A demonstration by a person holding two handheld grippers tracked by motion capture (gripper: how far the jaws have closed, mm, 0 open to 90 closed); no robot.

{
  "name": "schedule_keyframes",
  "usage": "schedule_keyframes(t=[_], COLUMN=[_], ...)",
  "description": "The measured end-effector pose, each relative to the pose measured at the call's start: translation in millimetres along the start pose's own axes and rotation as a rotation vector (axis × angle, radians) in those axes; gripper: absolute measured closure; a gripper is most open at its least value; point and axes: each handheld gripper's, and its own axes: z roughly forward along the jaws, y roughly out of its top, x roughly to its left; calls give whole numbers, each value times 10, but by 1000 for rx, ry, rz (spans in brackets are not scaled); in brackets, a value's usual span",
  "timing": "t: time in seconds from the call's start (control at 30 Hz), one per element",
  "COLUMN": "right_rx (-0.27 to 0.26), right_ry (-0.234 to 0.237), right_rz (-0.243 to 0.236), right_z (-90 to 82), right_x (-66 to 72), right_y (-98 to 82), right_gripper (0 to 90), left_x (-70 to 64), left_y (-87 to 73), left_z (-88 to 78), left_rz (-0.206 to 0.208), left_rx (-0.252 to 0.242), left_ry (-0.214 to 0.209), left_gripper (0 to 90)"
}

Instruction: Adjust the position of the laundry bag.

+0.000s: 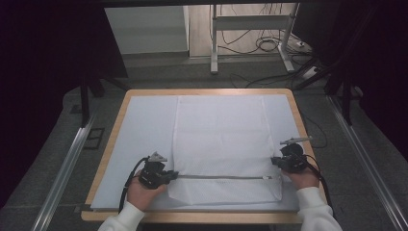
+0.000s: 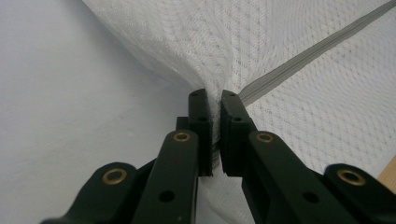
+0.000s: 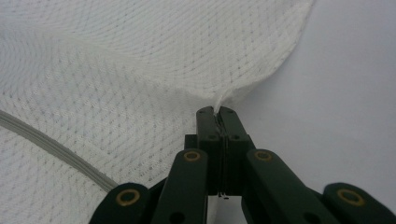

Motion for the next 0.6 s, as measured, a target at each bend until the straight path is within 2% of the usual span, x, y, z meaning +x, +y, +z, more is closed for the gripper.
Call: schedule_keyframes(t=[0.17,0.37,0.6], right_rx=[0,4,3], right_ry=[13,16,31], right_rz=[-10,-32,-50], right_z=[38,91,150], right_x=[45,137,247], right_y=[13,46,87], right_gripper=[878,879,878], left_x=[56,117,233], left_y=[-42,-80,-133], left_z=[-46,-104,-178], left_rz=[-10,-2,-27], left_rx=[3,1,-5], left_ry=[-5,-2,5], left_gripper=[856,856,856])
